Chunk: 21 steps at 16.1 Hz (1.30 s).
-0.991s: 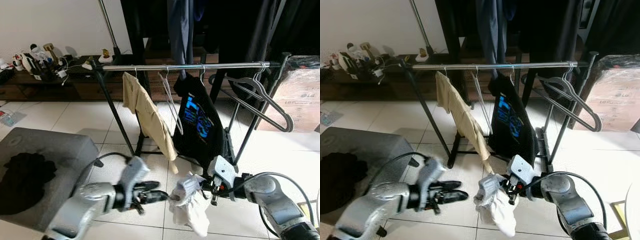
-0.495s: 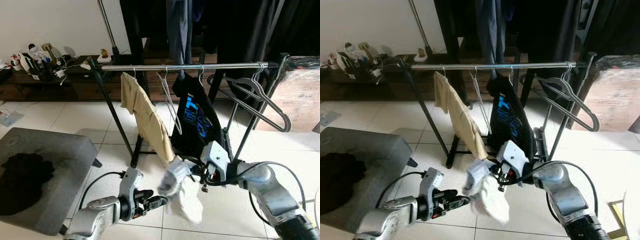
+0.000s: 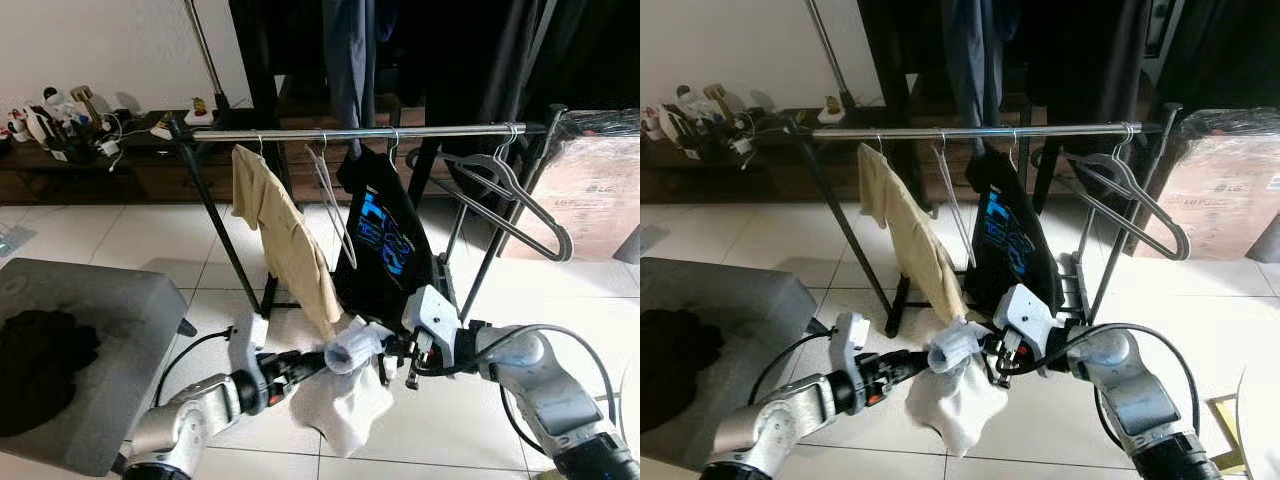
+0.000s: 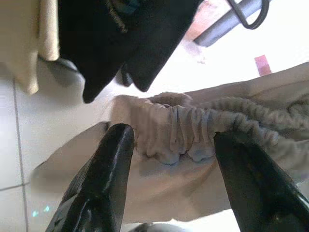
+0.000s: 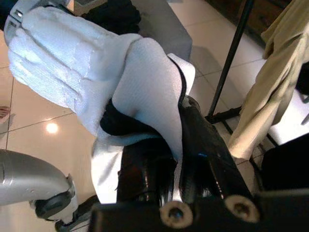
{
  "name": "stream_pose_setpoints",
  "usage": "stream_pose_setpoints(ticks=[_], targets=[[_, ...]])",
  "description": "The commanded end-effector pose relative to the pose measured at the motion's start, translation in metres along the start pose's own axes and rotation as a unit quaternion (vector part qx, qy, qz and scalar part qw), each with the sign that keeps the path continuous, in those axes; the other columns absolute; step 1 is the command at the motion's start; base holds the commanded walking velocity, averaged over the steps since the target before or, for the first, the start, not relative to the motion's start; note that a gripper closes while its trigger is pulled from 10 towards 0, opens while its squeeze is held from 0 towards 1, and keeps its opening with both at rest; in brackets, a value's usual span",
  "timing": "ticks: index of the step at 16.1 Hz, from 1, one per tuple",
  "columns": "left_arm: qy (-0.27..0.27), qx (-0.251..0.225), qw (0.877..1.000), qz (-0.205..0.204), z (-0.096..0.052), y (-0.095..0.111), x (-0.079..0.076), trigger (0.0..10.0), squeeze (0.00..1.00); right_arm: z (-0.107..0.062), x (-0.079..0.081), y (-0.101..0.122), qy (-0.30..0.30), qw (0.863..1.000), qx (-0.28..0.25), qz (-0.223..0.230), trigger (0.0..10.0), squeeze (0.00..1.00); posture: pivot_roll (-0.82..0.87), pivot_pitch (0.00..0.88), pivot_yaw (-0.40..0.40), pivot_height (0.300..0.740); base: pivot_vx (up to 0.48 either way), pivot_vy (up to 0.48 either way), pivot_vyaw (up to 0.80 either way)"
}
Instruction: Hang hanger
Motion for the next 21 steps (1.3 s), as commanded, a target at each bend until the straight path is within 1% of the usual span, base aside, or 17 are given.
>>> stream_pose_setpoints(ticks=[1, 2, 3, 4, 5, 6, 7, 9, 10, 14, 17, 19, 21], targets=[[0.011, 0.016, 1.000, -0.007, -0.008, -0.007, 0.008, 10.0, 0.00, 0.002, 0.006, 0.006, 0.011, 1.000, -0.006, -0.011, 0.0, 0.00, -0.10, 0.128, 0.061, 0.740, 0.000, 0.000, 0.00], [0.005, 0.017, 1.000, -0.010, -0.012, -0.006, 0.009, 10.0, 0.00, 0.003, 0.006, 0.006, 0.011, 1.000, -0.004, -0.012, 0.0, 0.00, -0.10, 0.129, 0.062, 0.740, 0.000, 0.000, 0.00], [0.006, 0.033, 0.999, 0.002, -0.019, -0.008, 0.011, 10.0, 0.00, 0.003, 0.005, 0.003, 0.008, 1.000, 0.002, -0.012, 0.0, 0.00, -0.10, 0.130, 0.062, 0.740, 0.000, 0.000, 0.00], [0.006, 0.033, 0.999, 0.002, -0.019, -0.008, 0.011, 10.0, 0.00, 0.003, 0.005, 0.003, 0.008, 1.000, 0.002, -0.012, 0.0, 0.00, -0.10, 0.130, 0.062, 0.740, 0.000, 0.000, 0.00], [0.019, 0.076, 0.996, 0.037, -0.030, -0.020, 0.021, 10.0, 0.00, 0.003, 0.004, 0.000, 0.007, 1.000, 0.006, -0.011, 0.0, 0.00, -0.10, 0.130, 0.062, 0.740, 0.000, 0.000, 0.00], [0.023, 0.082, 0.996, 0.040, -0.031, -0.021, 0.024, 10.0, 0.00, 0.003, 0.004, 0.000, 0.007, 1.000, 0.007, -0.011, 0.0, 0.00, -0.10, 0.130, 0.062, 0.740, 0.000, 0.000, 0.00], [0.045, 0.089, 0.994, 0.037, -0.032, -0.022, 0.033, 10.0, 0.00, 0.003, 0.005, 0.000, 0.011, 1.000, 0.009, -0.013, 0.0, 0.00, -0.10, 0.129, 0.060, 0.740, 0.000, 0.000, 0.00], [0.041, 0.087, 0.995, 0.032, -0.029, -0.022, 0.033, 10.0, 0.00, 0.003, 0.006, 0.001, 0.012, 1.000, 0.009, -0.014, 0.0, 0.00, -0.10, 0.129, 0.060, 0.740, 0.000, 0.000, 0.00], [0.025, 0.084, 0.996, 0.024, -0.021, -0.022, 0.026, 10.0, 0.00, 0.004, 0.007, 0.004, 0.015, 1.000, 0.007, -0.018, 0.0, 0.00, -0.10, 0.129, 0.057, 0.740, 0.000, 0.000, 0.00], [0.007, 0.092, 0.995, 0.037, -0.006, -0.025, 0.018, 10.0, 0.00, 0.003, 0.010, 0.006, 0.022, 0.999, 0.007, -0.024, 0.0, 0.00, -0.11, 0.132, 0.054, 0.740, 0.000, 0.000, 0.00], [0.009, 0.086, 0.995, 0.047, -0.002, -0.021, 0.018, 10.0, 0.00, 0.002, 0.011, 0.006, 0.024, 0.999, 0.008, -0.026, 0.0, 0.00, -0.11, 0.135, 0.052, 0.740, 0.000, 0.000, 0.00], [0.008, 0.078, 0.996, 0.042, 0.000, -0.017, 0.018, 10.0, 0.00, 0.002, 0.012, 0.007, 0.027, 0.999, 0.008, -0.028, 0.0, 0.00, -0.11, 0.140, 0.052, 0.740, 0.000, 0.000, 0.00], [0.002, 0.081, 0.996, 0.041, 0.002, -0.020, 0.017, 10.0, 0.00, 0.003, 0.014, 0.009, 0.030, 0.999, 0.007, -0.029, 0.0, 0.00, -0.12, 0.145, 0.051, 0.740, 0.000, 0.000, 0.00]])
Point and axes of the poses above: a point about 5 cm out from each wrist's last joint towards the gripper, its own z axis pointing out of the wrist towards the gripper, its own y axis along the axis of the wrist's last joint, x = y × z, the point moved 4 cm from there along z, pointing out of the wrist towards the gripper, and after that the axes turned 11 degrees about z, right-handed, at the moved point
